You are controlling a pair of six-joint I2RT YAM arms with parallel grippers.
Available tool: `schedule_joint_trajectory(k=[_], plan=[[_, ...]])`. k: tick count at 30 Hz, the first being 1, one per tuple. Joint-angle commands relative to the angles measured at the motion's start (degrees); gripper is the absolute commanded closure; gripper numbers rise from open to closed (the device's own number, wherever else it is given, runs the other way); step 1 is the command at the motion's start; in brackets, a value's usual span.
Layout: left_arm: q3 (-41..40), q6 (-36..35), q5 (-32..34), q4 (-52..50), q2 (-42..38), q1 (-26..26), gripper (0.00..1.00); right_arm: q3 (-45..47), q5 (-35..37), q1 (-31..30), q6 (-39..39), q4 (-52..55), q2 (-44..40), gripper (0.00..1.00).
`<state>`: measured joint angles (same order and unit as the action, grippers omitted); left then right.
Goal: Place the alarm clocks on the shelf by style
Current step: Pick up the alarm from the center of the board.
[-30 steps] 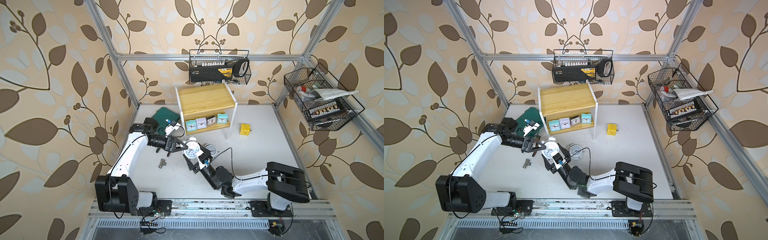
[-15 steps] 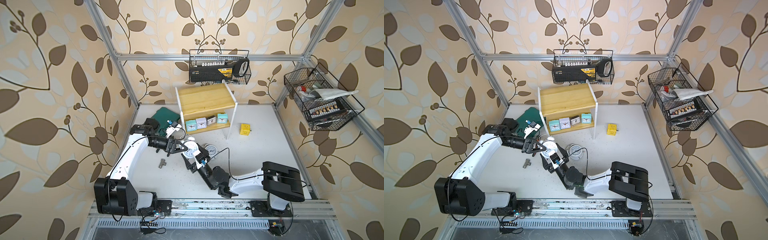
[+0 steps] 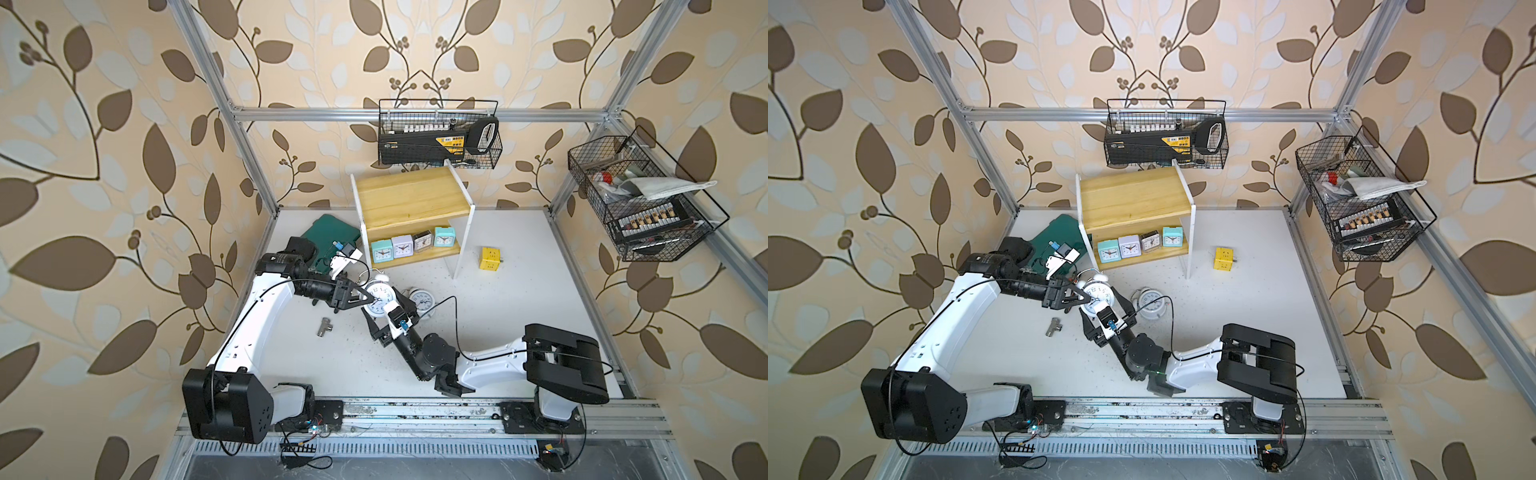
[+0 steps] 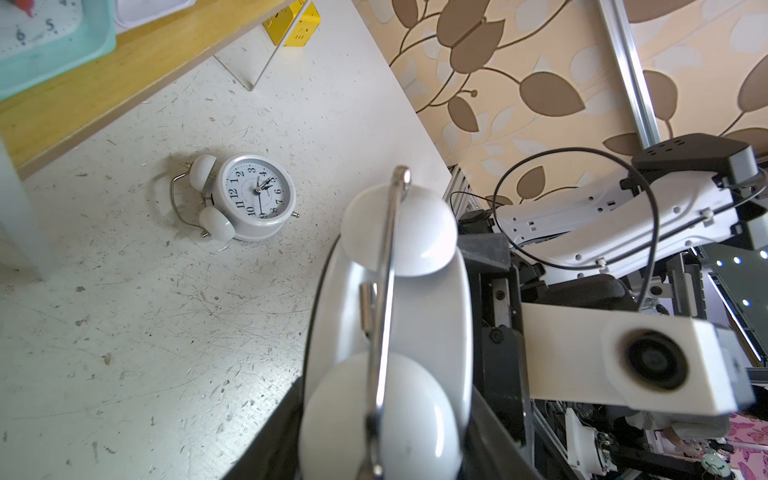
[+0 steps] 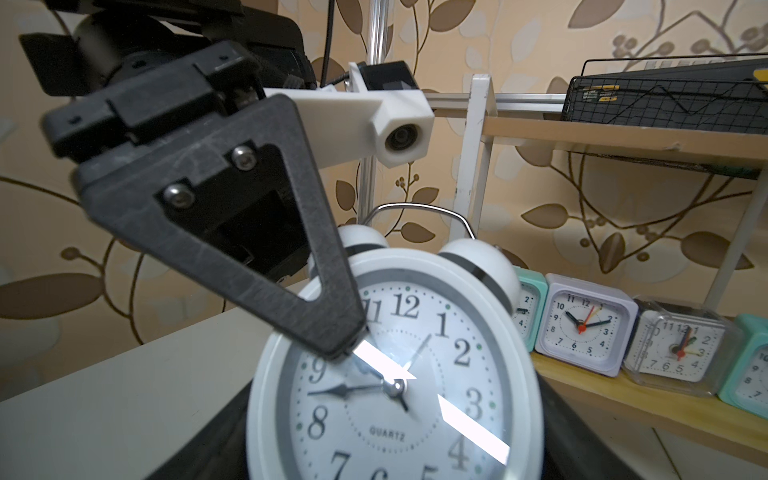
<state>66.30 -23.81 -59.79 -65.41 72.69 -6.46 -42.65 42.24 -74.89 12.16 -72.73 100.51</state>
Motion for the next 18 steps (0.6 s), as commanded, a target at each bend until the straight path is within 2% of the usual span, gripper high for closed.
schedule_joint_trajectory(k=[1, 2, 4, 9, 14, 18], plan=[[3.0, 0.3, 2.3, 0.8, -1.8, -0.4, 0.78, -2.6, -1.4, -0.7, -2.2, 10.4, -4.4, 0.05], [3.9, 0.4, 3.5, 0.9, -1.8, -0.4, 0.8, -2.7, -2.3, -0.7, -3.8, 14.2, -5.9, 0.01], [5.8, 0.2, 5.6, 1.0, -1.9, -0.4, 0.83, -2.9, -4.4, -0.6, -6.6, 21.0, -9.0, 0.01], [12.7, -1.1, 11.2, 0.4, -0.9, -0.4, 0.83, -2.9, -10.6, -0.6, -13.2, 38.3, -17.8, 0.01], [23.1, -4.0, 11.8, -4.6, 2.1, -0.4, 0.81, -3.3, -17.6, -0.6, -16.2, 53.5, -26.3, 0.01], [31.6, -5.7, 11.7, -8.3, 4.9, -0.7, 0.8, -3.5, -20.7, -0.3, -18.0, 61.2, -30.6, 0.01]])
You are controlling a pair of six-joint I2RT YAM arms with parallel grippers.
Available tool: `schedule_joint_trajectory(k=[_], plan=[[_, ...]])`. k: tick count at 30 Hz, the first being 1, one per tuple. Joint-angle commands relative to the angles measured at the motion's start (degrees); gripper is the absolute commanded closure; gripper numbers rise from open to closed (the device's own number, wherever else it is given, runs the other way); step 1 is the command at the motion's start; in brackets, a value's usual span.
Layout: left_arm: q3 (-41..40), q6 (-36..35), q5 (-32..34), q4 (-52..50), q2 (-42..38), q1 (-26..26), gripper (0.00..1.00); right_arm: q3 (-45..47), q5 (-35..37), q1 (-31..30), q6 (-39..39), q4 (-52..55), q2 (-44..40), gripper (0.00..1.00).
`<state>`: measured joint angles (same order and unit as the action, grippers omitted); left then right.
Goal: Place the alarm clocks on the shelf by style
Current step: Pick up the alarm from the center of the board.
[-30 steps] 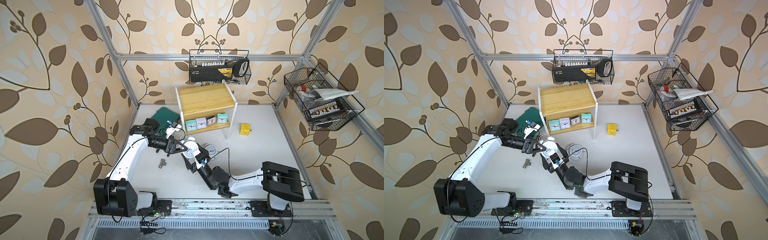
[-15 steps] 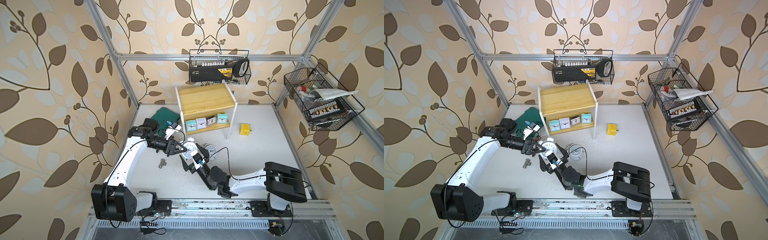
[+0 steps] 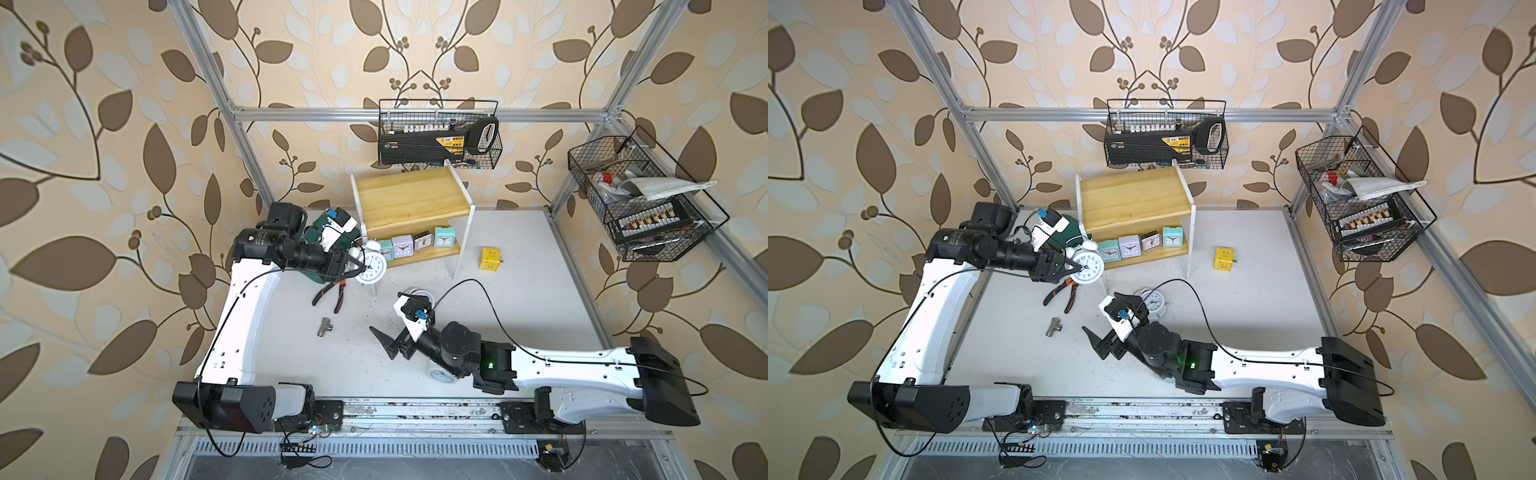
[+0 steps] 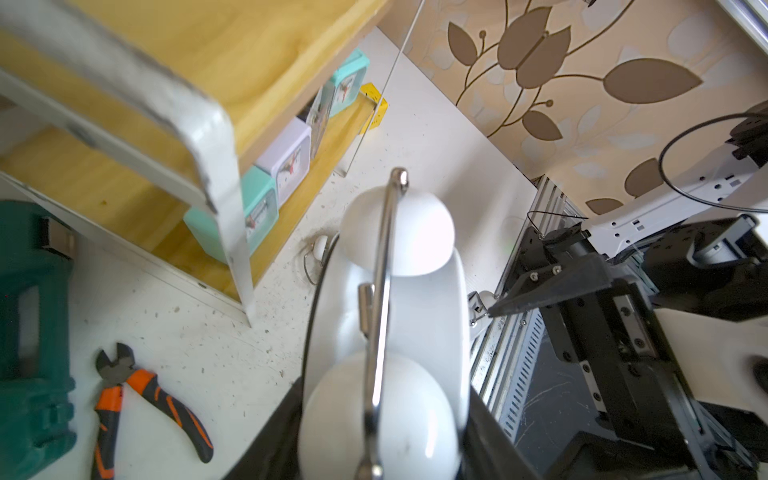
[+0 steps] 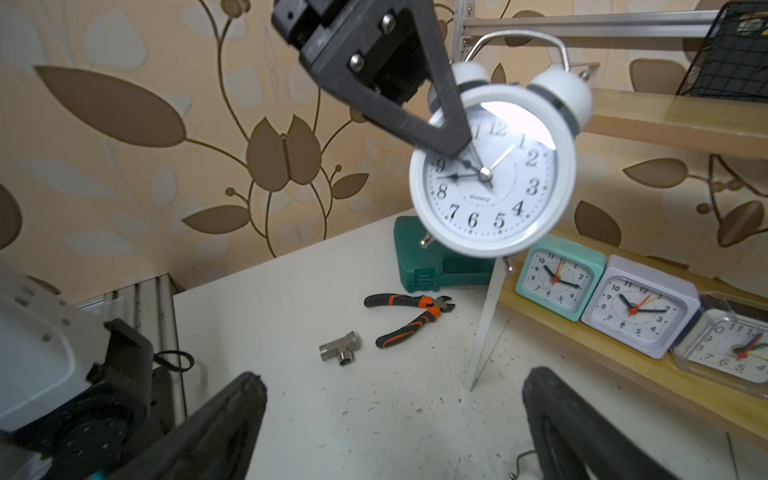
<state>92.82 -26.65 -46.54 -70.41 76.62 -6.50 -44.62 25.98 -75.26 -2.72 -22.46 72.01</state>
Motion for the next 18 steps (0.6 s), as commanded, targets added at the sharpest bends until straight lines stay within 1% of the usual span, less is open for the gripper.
schedule_joint_trajectory(k=[1, 6, 10, 12, 15, 18], plan=[[7.6, -3.1, -1.3, -4.1, 1.7, -0.8, 0.8, -1.4, -4.8, 0.2, -3.5, 12.3, -3.0, 0.01], [22.4, -3.5, 1.1, -10.3, 9.0, -2.2, 0.8, -0.1, -6.2, 0.5, -6.2, 14.8, -4.9, 0.01], [37.0, -2.6, 2.9, -14.1, 15.0, -3.5, 0.81, 0.9, -8.0, 0.6, -8.5, 14.8, -4.4, 0.01], [42.9, -2.5, 3.6, -15.6, 18.0, -4.2, 0.8, 1.0, -9.0, 0.6, -9.5, 14.7, -4.0, 0.01], [48.4, -1.9, 5.0, -15.6, 20.9, -5.2, 0.79, 1.3, -10.1, 0.6, -10.8, 14.5, -3.6, 0.01], [50.0, -1.5, 5.5, -13.3, 22.0, -5.4, 0.79, 1.7, -10.9, 0.6, -11.8, 13.5, -3.4, 0.01]])
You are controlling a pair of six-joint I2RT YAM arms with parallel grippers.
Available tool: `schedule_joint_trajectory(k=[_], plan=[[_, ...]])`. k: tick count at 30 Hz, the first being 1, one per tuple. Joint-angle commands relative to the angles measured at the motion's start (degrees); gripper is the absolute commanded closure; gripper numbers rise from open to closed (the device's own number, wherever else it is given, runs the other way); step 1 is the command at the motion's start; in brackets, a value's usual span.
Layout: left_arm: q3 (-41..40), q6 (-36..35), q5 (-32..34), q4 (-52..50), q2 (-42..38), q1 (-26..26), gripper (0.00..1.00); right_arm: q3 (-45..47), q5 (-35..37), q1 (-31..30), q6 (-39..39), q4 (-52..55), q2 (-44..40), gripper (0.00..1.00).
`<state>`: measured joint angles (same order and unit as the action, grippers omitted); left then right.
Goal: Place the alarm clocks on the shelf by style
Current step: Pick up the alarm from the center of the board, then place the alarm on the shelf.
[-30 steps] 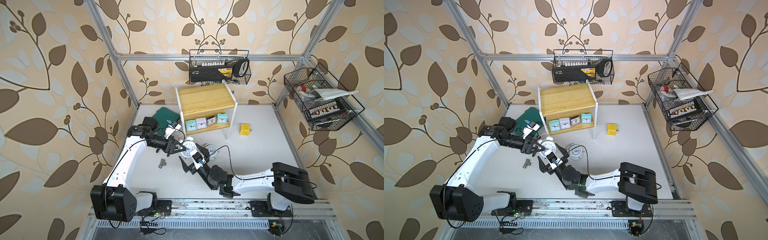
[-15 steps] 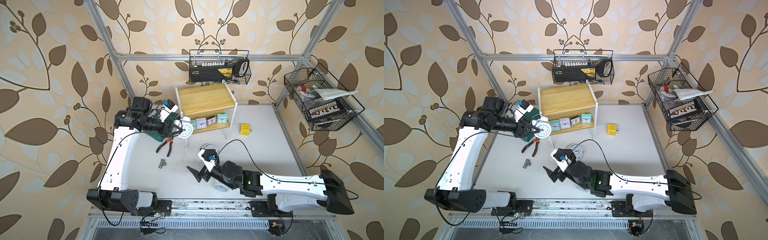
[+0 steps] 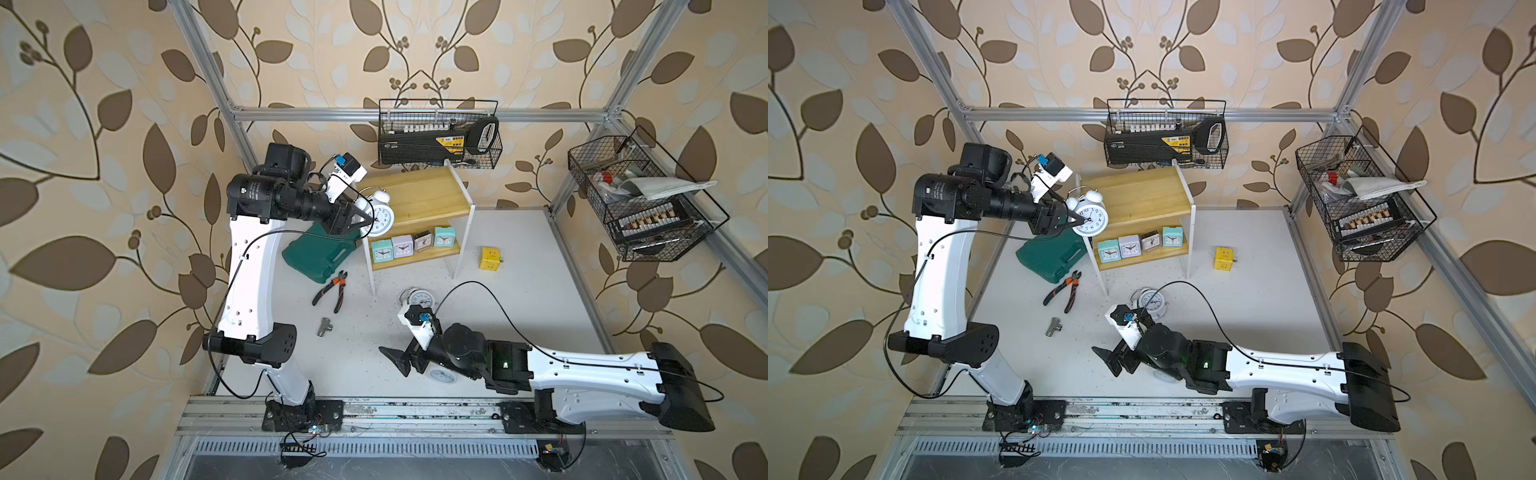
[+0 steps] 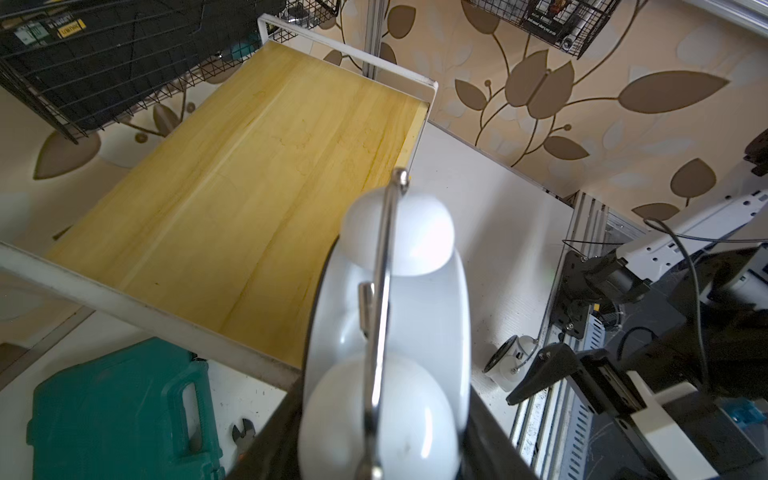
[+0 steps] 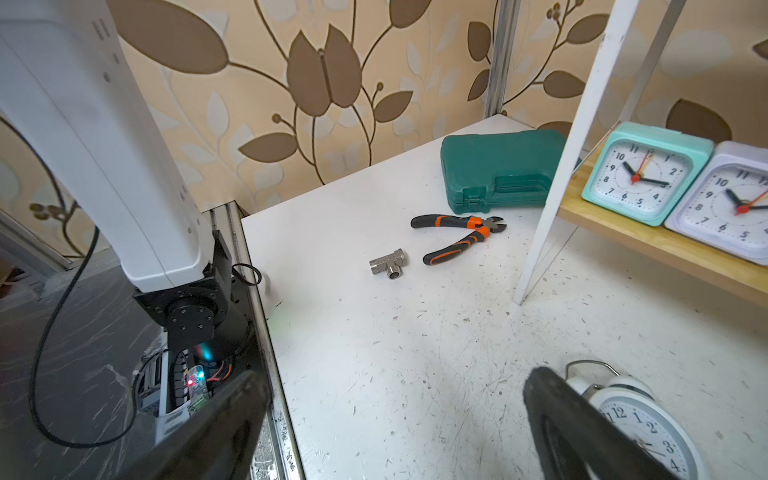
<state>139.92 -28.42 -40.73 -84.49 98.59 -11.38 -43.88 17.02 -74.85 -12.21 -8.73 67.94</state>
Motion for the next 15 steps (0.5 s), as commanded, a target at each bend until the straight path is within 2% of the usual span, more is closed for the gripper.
schedule_joint_trajectory(k=[1, 6, 15], plan=[[2.9, 0.3, -0.1, 1.8, 0.1, -0.7, 0.79, 1.3, -2.2, 0.2, -2.7, -0.7, 0.9, 0.01], [2.9, -0.8, 1.2, 7.2, 0.9, -0.7, 0.79, 2.2, -4.0, 0.2, -4.4, -3.3, 2.4, 0.01], [3.4, -3.9, 3.3, 11.2, 5.0, -0.7, 0.79, 1.8, -7.2, 0.2, -5.6, -4.4, 4.0, 0.01]])
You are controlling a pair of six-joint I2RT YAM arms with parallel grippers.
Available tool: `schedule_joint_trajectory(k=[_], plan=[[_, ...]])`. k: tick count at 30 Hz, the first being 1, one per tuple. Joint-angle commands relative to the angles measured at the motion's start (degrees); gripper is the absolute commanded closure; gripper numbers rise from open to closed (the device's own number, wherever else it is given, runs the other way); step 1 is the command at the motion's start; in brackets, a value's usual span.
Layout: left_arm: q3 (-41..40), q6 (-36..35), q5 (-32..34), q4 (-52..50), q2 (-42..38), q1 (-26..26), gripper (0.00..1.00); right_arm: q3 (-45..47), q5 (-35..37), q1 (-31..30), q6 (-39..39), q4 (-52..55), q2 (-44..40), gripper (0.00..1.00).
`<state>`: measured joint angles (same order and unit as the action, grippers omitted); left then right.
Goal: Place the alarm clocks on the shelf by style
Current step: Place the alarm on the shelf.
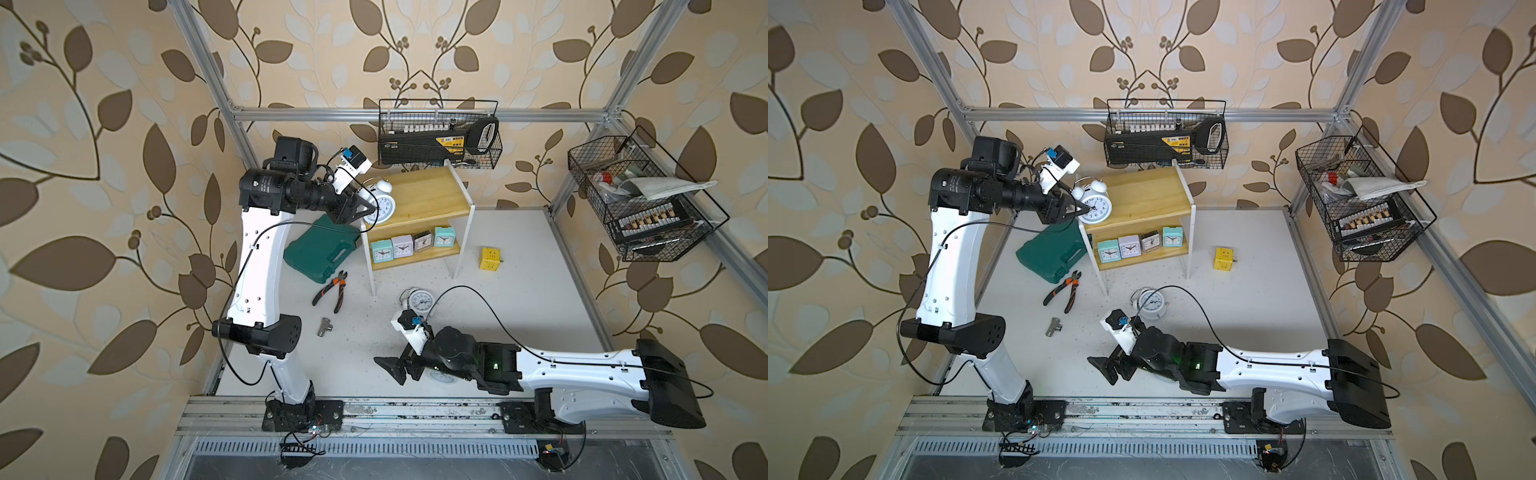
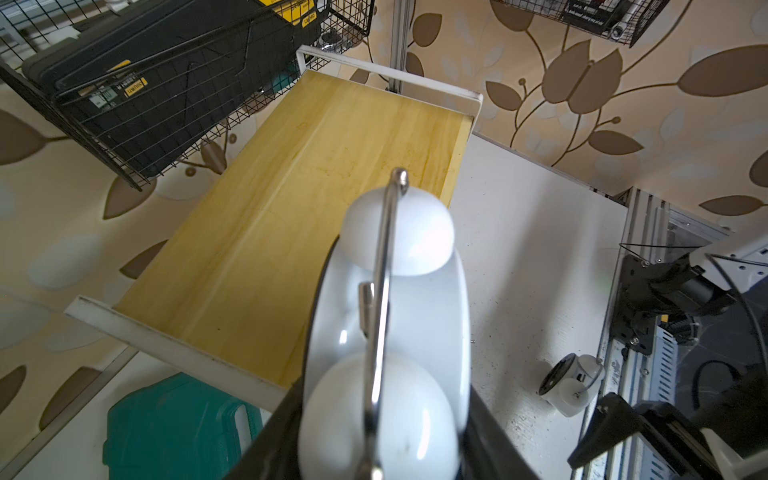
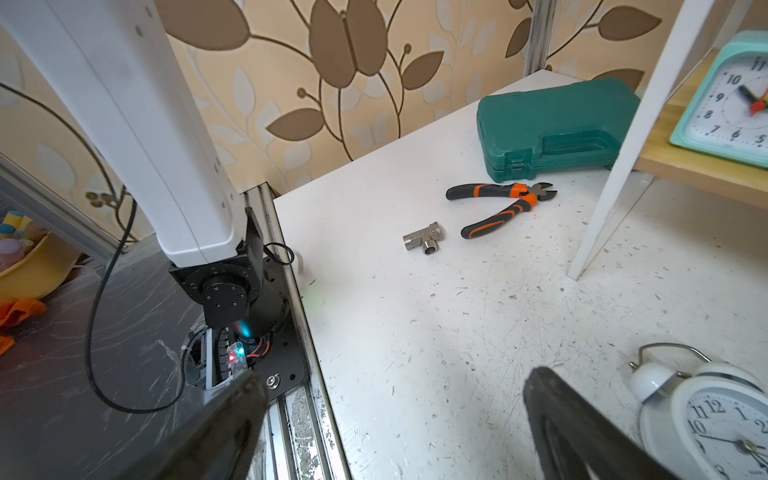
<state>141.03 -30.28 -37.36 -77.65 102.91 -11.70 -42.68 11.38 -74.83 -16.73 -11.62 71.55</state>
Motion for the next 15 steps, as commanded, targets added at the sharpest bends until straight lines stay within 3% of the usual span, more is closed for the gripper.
schedule_joint_trajectory(k=[1, 10, 15], plan=[[2.4, -2.2, 0.2, 4.6, 1.2, -0.3, 0.78, 0.6, -1.5, 0.1, -1.1, -1.5, 0.3, 0.01], [2.7, -3.1, 1.5, 6.3, 4.2, -0.3, 0.76, 1.6, -0.2, 0.1, -0.9, -1.5, -1.3, 0.01], [2.6, -3.6, 1.9, 6.4, 5.2, -0.3, 0.6, 2.3, 0.0, 0.1, -1.2, -1.6, -1.8, 0.01]])
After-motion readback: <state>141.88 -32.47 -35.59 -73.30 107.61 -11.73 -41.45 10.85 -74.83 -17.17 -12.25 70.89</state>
